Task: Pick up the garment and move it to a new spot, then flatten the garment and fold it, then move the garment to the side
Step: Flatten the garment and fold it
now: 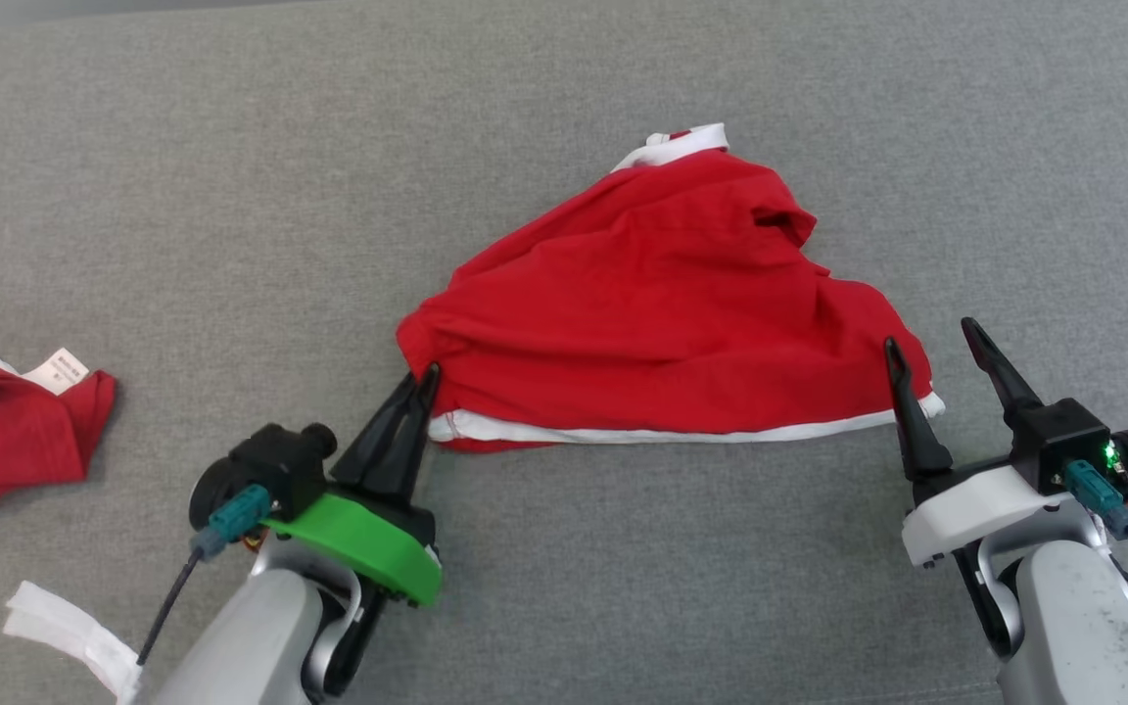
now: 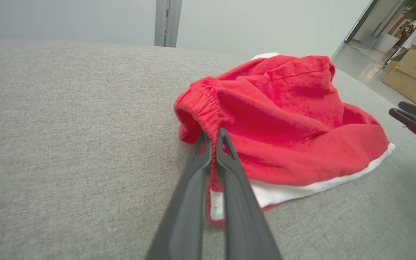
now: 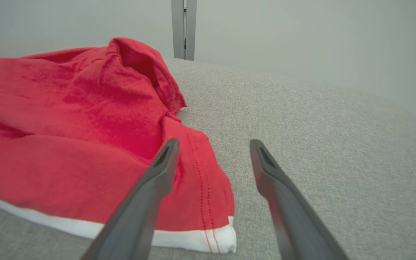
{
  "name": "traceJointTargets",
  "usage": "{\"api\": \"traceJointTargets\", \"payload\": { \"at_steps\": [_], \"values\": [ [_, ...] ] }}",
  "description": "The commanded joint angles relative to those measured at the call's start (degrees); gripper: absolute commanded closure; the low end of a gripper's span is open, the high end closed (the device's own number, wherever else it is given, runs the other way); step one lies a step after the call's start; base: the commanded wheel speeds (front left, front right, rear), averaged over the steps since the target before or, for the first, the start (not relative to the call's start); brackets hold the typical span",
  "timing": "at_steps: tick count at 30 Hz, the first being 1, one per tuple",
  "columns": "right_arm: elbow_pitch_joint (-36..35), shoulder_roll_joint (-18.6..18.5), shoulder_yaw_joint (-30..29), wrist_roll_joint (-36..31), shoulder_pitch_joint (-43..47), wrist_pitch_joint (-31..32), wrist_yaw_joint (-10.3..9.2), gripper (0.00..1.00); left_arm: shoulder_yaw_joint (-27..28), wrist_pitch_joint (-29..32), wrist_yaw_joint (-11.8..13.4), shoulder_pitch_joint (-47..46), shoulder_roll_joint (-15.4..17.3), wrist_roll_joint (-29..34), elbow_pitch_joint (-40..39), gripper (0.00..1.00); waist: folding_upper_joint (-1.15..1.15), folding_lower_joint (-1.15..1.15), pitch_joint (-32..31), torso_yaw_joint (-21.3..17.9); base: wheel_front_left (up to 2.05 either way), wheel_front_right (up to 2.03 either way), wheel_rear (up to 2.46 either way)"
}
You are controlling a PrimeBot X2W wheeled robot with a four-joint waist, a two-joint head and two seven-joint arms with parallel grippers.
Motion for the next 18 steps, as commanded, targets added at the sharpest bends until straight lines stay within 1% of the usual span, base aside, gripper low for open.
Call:
{"api": "traceJointTargets", "payload": {
  "at_steps": [1, 7, 8, 9, 10, 11, 15, 18],
  "values": [
    [-0.2, -0.19, 0.12, 0.51, -0.59, -0.01, -0.1, 0.0, 0.81, -0.05, -0.23, -1.77, 0.44, 0.41, 1.24, 1.0, 0.0, 0.0, 1.64, -1.26, 0.0, 0.0, 0.0],
    [0.15, -0.17, 0.38, 2.08, -0.99, -0.01, -0.1, 0.0, 3.19, -0.05, -0.18, -5.66, -0.39, 1.84, 9.58, 1.0, 0.0, 0.0, 1.64, -2.91, 0.0, 0.0, 0.0],
    [0.21, -0.17, 0.37, 2.47, -0.82, -0.01, -0.1, 0.0, 3.77, -0.05, -0.18, -5.87, -0.44, 2.13, 10.75, 0.89, 0.0, 0.0, 1.37, -3.07, 0.0, 0.0, 0.0],
    [0.37, -0.17, 0.54, 2.83, -0.6, -0.01, -0.1, 0.0, 4.8, -0.05, -0.18, -6.15, -0.57, 2.76, 11.81, 0.64, 0.0, 0.0, 0.86, -3.25, 0.0, 0.0, 0.0],
    [0.45, -0.16, 0.65, 3.14, -0.41, -0.01, -0.1, 0.0, 6.0, -0.05, -0.18, -6.33, -0.85, 3.24, 12.48, 0.39, 0.0, 0.0, 0.53, -3.31, 0.0, 0.0, 0.0],
    [0.54, -0.17, 0.68, 3.54, -0.17, -0.01, -0.1, 0.0, 7.12, -0.05, -0.18, -6.03, -1.3, 3.92, 13.32, 0.0, 0.0, 0.0, -0.02, -3.35, 0.0, 0.0, 0.0],
    [1.09, -0.17, 0.82, 4.4, 1.08, -0.01, -0.1, 0.0, 11.29, -0.05, -0.18, -2.63, -3.08, 6.99, 14.34, 0.0, 0.0, 0.0, -2.51, -3.05, 0.0, 0.0, 0.0],
    [1.41, -0.18, 0.89, 4.97, 1.78, -0.01, -0.1, 0.0, 14.3, -0.05, -0.18, -0.08, -4.25, 8.91, 13.41, 0.0, 0.0, 0.0, -4.47, -2.57, 0.0, 0.0, 0.0]
  ]
}}
